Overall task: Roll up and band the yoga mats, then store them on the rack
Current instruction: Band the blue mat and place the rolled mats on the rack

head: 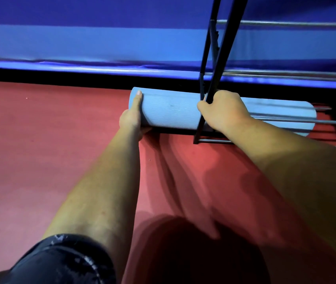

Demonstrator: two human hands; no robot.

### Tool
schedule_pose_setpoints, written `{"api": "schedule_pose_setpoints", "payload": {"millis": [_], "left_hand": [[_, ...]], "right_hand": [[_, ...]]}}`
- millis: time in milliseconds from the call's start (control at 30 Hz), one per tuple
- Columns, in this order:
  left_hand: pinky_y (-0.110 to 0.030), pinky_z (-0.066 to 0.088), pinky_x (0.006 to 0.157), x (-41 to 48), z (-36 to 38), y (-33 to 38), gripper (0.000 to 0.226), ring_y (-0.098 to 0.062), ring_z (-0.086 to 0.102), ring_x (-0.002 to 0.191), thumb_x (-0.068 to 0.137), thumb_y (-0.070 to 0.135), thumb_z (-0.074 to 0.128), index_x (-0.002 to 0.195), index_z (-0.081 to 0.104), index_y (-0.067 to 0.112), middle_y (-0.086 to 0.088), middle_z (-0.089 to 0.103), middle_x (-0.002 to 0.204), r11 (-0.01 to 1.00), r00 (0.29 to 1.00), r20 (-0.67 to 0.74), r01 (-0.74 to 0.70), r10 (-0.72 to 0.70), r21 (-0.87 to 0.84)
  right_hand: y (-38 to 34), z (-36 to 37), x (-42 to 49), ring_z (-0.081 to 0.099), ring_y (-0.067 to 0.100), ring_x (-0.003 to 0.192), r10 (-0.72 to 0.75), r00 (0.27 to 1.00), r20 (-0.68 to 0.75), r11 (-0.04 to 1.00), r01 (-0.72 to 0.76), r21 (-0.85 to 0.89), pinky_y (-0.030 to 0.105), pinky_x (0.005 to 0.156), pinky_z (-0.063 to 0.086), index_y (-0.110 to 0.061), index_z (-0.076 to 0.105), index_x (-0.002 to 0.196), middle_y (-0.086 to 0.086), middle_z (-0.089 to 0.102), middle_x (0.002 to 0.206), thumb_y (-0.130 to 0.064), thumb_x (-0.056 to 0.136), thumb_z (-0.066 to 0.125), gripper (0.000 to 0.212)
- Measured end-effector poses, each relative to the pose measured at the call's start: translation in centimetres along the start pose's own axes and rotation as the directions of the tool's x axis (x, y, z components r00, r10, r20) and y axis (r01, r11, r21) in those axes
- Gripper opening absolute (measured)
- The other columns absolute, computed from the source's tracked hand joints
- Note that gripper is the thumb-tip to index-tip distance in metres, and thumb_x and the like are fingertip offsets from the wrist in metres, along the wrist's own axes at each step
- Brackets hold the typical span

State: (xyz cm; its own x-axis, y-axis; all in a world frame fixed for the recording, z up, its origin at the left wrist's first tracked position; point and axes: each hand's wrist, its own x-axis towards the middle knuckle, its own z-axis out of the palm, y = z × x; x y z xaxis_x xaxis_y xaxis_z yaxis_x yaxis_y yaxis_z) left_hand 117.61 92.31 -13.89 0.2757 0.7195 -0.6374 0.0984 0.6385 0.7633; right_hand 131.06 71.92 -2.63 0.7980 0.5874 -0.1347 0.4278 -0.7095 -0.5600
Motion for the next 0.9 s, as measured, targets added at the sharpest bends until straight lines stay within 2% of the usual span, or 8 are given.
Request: {"api": "schedule_pose_setpoints", "payload": {"millis": [67,167,367,500,600,733,900], "left_hand": [[-0.058,0.066,0.079,-0.4,0.5,-0.4,0.067,-0.030,0.068,0.102,0.083,0.060,0.085,0.121,0.054,0.014,-0.007,0.062,0.115,0.999,1.000,-0.002,-0.003,0.003,-0.032],[-0.058,0.066,0.076,-1.1,2.0,-1.3,0.068,-0.031,0.070,0.099,0.081,0.058,0.086,0.119,0.056,0.011,-0.009,0.064,0.113,1.000,1.000,0.011,0.009,-0.009,-0.030],[-0.056,0.067,0.071,-1.2,6.6,-4.1,0.094,-0.036,0.077,0.090,0.055,0.076,0.087,0.114,0.067,0.005,-0.011,0.073,0.109,0.999,0.999,0.041,0.026,-0.027,0.021],[-0.054,0.067,0.071,-0.6,8.5,-5.9,0.087,-0.037,0.079,0.082,0.046,0.083,0.084,0.094,0.069,0.012,-0.012,0.078,0.100,0.996,0.998,0.059,0.034,-0.039,0.082],[-0.054,0.067,0.073,-0.4,9.2,-6.5,0.086,-0.036,0.079,0.078,0.044,0.082,0.085,0.092,0.069,0.012,-0.010,0.079,0.094,0.995,0.997,0.039,0.055,-0.059,0.089],[-0.052,0.066,0.078,-0.8,10.4,-7.2,0.088,-0.036,0.079,0.077,0.039,0.086,0.081,0.088,0.067,0.015,-0.009,0.079,0.090,0.987,0.996,0.037,0.073,-0.079,0.140],[-0.052,0.064,0.085,-0.3,12.2,-8.4,0.099,-0.036,0.079,0.077,0.037,0.094,0.074,0.095,0.079,0.014,-0.006,0.081,0.083,0.969,0.995,0.023,0.094,-0.102,0.227]], "right_hand": [[0.0,0.0,0.1,0.071,0.026,0.077,0.003,1.000,0.001,1.000,-0.003,-0.001,0.041,0.071,0.062,-0.016,0.071,0.091,0.004,0.073,0.084,-0.035,0.093,0.057,0.024],[-0.1,0.1,0.2,0.070,0.026,0.080,0.006,1.000,0.004,1.000,-0.006,-0.006,0.038,0.071,0.060,-0.016,0.071,0.093,0.003,0.073,0.086,-0.036,0.094,0.057,0.024],[0.1,0.1,0.1,0.068,0.027,0.086,-0.016,1.000,0.005,1.000,0.017,-0.013,0.034,0.070,0.051,-0.017,0.067,0.088,0.003,0.072,0.088,-0.034,0.095,0.057,0.021],[0.1,0.0,0.2,0.066,0.029,0.093,-0.042,0.999,0.004,0.999,0.042,-0.025,0.035,0.075,0.050,-0.020,0.062,0.080,0.003,0.070,0.089,-0.034,0.095,0.058,0.021],[0.3,0.1,0.3,0.065,0.027,0.092,-0.054,0.999,0.002,0.998,0.054,-0.026,0.031,0.074,0.044,-0.021,0.060,0.079,0.001,0.068,0.086,-0.033,0.096,0.058,0.020],[0.5,0.3,0.5,0.064,0.025,0.090,-0.059,0.998,-0.004,0.998,0.059,-0.003,0.031,0.072,0.044,-0.022,0.060,0.080,-0.001,0.066,0.085,-0.035,0.096,0.059,0.020],[0.7,0.3,0.6,0.059,0.020,0.086,-0.056,0.998,-0.005,0.998,0.056,0.033,0.028,0.074,0.040,-0.024,0.060,0.084,-0.005,0.063,0.086,-0.037,0.099,0.060,0.020]]}}
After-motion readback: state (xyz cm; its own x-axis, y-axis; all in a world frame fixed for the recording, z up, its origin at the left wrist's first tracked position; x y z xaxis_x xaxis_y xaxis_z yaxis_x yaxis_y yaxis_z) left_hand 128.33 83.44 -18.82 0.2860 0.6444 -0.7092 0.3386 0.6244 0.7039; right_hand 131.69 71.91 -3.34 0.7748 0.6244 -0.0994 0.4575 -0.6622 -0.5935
